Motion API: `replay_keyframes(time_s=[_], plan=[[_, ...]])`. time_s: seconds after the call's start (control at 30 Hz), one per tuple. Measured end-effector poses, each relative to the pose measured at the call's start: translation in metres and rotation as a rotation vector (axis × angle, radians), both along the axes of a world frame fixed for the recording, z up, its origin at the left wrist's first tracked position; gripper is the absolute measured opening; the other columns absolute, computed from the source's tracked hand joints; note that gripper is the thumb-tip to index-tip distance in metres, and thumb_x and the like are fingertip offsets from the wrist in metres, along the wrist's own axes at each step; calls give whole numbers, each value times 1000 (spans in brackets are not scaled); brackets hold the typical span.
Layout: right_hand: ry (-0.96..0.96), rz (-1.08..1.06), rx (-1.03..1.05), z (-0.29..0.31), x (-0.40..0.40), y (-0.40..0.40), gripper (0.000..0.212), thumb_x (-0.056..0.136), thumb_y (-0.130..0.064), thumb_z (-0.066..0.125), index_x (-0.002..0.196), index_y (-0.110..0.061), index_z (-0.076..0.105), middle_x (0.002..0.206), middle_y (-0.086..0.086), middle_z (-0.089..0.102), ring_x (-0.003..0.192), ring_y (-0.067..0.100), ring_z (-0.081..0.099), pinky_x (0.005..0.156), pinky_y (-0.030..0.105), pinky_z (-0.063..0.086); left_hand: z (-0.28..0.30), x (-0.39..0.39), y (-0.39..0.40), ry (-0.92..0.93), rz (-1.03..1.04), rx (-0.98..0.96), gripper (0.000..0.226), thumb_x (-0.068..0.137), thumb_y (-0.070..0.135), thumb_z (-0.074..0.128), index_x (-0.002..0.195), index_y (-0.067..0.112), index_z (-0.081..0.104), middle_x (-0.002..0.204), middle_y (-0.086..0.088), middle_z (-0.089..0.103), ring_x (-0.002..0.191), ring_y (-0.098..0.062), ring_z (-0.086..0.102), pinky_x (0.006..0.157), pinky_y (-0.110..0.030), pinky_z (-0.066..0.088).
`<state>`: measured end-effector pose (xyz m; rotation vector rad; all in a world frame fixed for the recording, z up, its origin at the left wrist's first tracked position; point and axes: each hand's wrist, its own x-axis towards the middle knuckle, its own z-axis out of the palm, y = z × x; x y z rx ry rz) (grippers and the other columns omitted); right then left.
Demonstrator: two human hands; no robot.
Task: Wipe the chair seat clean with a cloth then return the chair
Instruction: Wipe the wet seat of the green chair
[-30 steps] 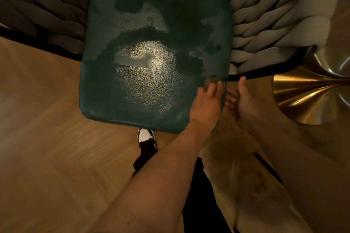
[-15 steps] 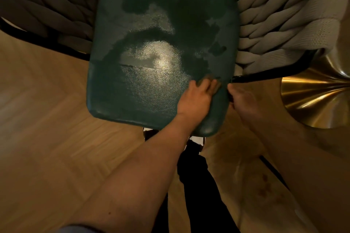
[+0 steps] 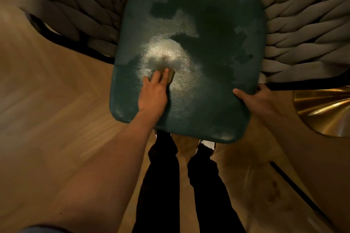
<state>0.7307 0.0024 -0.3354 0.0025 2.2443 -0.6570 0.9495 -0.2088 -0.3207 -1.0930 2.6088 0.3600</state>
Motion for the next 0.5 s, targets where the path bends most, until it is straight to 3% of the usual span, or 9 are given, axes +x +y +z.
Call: replay_keyframes(time_s=[0.17, 0.27, 0.37, 0.5], plan=[[10, -2, 23, 1, 1, -2, 90, 72, -57, 85, 144, -14, 51, 142, 9, 60, 128, 36, 58, 106, 54, 49, -10, 38, -50, -8, 25, -56, 67, 87, 0, 42, 152, 15, 29, 140, -13, 40, 99, -39, 44, 79, -43, 40], [9, 16, 25, -1, -3, -1, 93, 68, -60, 85, 143, -17, 52, 141, 9, 62, 126, 36, 60, 105, 55, 50, -17, 60, -80, 1, 40, -109, 67, 79, -1, 46, 145, 4, 40, 133, -22, 48, 101, -42, 52, 82, -47, 40], [3, 15, 28, 0, -4, -1, 100, 61, -66, 84, 142, -18, 51, 140, 9, 62, 125, 36, 61, 103, 55, 51, -16, 76, -102, 52, 149, -99, 67, 78, -2, 49, 144, 6, 42, 136, -24, 47, 102, -45, 51, 88, -48, 38], [-34, -22, 3, -2, -4, -1, 101, 62, -61, 88, 145, -18, 49, 142, 8, 60, 125, 34, 60, 104, 53, 51, -11, 79, -119, 92, 214, -126, 67, 75, 2, 52, 141, 7, 44, 124, -27, 51, 103, -42, 48, 84, -46, 39]])
